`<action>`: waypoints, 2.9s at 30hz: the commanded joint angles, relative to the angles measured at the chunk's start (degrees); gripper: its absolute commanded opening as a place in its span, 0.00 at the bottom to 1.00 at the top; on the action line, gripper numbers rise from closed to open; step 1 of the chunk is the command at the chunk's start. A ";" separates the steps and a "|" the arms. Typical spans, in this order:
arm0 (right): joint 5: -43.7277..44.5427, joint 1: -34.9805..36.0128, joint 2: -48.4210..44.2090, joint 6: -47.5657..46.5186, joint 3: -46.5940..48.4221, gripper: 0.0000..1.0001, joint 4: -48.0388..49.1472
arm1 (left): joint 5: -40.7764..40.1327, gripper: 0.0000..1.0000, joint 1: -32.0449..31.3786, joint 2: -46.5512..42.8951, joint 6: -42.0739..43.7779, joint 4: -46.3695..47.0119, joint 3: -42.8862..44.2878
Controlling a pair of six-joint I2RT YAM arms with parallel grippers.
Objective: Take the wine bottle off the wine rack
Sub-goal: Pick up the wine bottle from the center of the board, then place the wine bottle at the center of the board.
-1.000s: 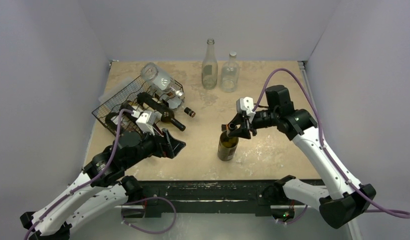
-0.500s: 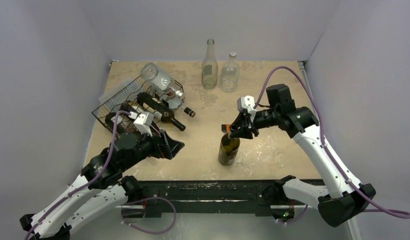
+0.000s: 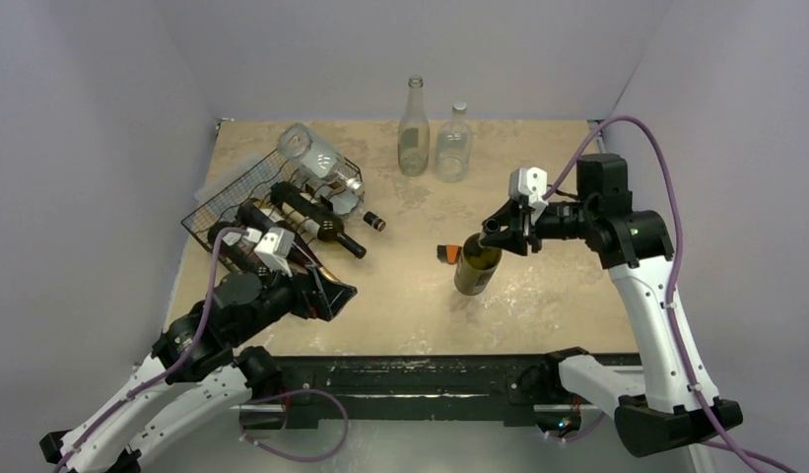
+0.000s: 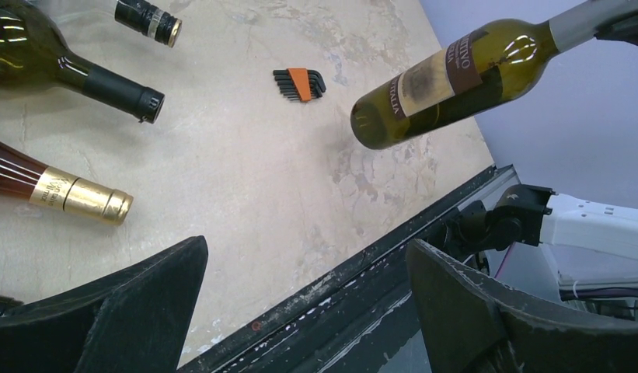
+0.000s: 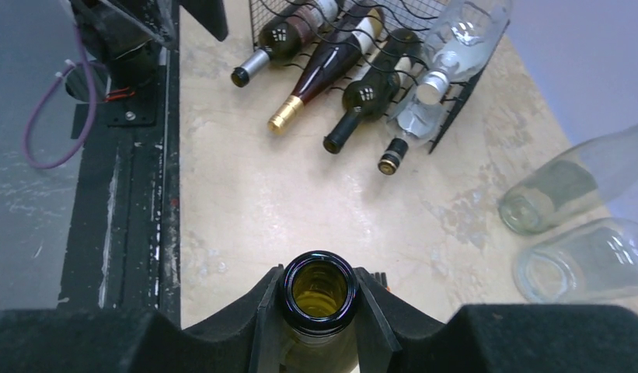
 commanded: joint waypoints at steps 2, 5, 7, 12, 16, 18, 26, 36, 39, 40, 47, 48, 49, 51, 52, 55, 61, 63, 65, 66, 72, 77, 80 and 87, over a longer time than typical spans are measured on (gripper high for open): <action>2.38 -3.09 0.28 5.52 5.55 0.00 7.29 | -1.42 1.00 0.26 -2.22 0.81 -0.65 0.01; 5.01 -4.35 0.48 9.84 5.79 0.00 12.27 | -1.37 1.00 0.22 -2.79 0.88 -0.73 -0.23; 7.21 -4.83 0.44 12.13 5.82 0.00 15.61 | -1.37 1.00 0.26 -3.27 1.03 -0.68 -0.49; 12.89 -5.42 1.63 16.20 7.11 0.00 22.37 | -1.62 1.00 0.26 -4.34 1.75 -1.03 -0.74; 15.91 -6.37 4.27 18.34 8.20 0.00 27.01 | -2.05 1.00 0.24 -5.05 2.48 -1.88 -0.52; 16.67 -6.95 5.38 19.04 8.43 0.00 29.21 | -2.29 1.00 0.26 -5.43 2.77 -2.27 -0.43; 22.86 -8.12 11.46 20.14 11.89 0.00 35.46 | -3.27 1.00 0.26 -6.47 3.96 -2.11 -0.75; 24.92 -9.74 19.08 23.21 13.94 0.00 43.77 | -5.65 1.00 0.26 -8.18 4.83 -1.30 -1.63; 25.77 -10.03 22.12 24.83 15.57 0.00 46.22 | -6.35 1.00 0.21 -8.28 5.26 -1.15 -1.66; 26.07 -10.06 23.17 25.33 16.22 0.00 47.04 | -6.53 1.00 0.24 -8.19 5.46 -1.03 -1.60; 27.94 -10.10 31.35 31.47 21.25 0.00 52.45 | -8.15 1.00 0.24 -7.73 6.31 -0.53 -1.29; 28.26 -10.10 32.31 32.75 22.03 0.00 53.19 | -8.33 1.00 0.24 -7.75 6.40 -0.47 -1.42; 28.68 -10.10 33.34 33.75 22.71 0.00 53.90 | -8.52 1.00 0.22 -7.80 6.38 -0.25 -1.59; 31.11 -10.10 35.06 35.36 23.94 0.00 55.10 | -8.88 1.00 0.19 -7.84 6.37 0.48 -2.15; 31.93 -10.10 35.86 36.31 24.11 0.00 56.26 | -8.98 1.00 0.24 -7.82 6.41 0.81 -2.37; 35.25 -10.10 37.79 37.67 24.71 0.00 58.53 | -9.19 1.00 0.26 -7.46 6.93 1.75 -2.48; 38.96 -10.02 41.51 39.65 25.81 0.00 61.14 | -9.38 1.00 0.26 -6.57 7.34 2.51 -2.62; 39.82 -10.02 42.79 39.91 26.34 0.00 61.38 | -9.38 1.00 0.22 -6.31 7.41 2.56 -2.67; 40.12 -10.01 43.91 40.32 26.83 0.00 61.72 | -9.38 1.00 0.26 -6.26 7.42 2.48 -2.71; 40.23 -10.01 44.36 40.41 27.01 0.00 61.75 | -9.42 1.00 0.24 -6.26 7.37 2.51 -2.76; 40.48 -10.01 46.13 40.20 27.33 0.00 62.04 | -9.64 1.00 0.23 -6.52 7.26 2.43 -2.91; 39.31 -9.65 46.93 40.96 26.83 0.00 62.31 | -9.55 1.00 0.26 -6.18 7.09 2.58 -2.89; 38.64 -9.04 47.06 40.97 26.85 0.00 62.17 | -9.48 1.00 0.21 -6.17 6.93 2.54 -2.94; 38.28 -8.35 47.39 40.51 27.35 0.00 61.67 | -9.55 1.00 0.22 -6.57 6.79 2.45 -3.16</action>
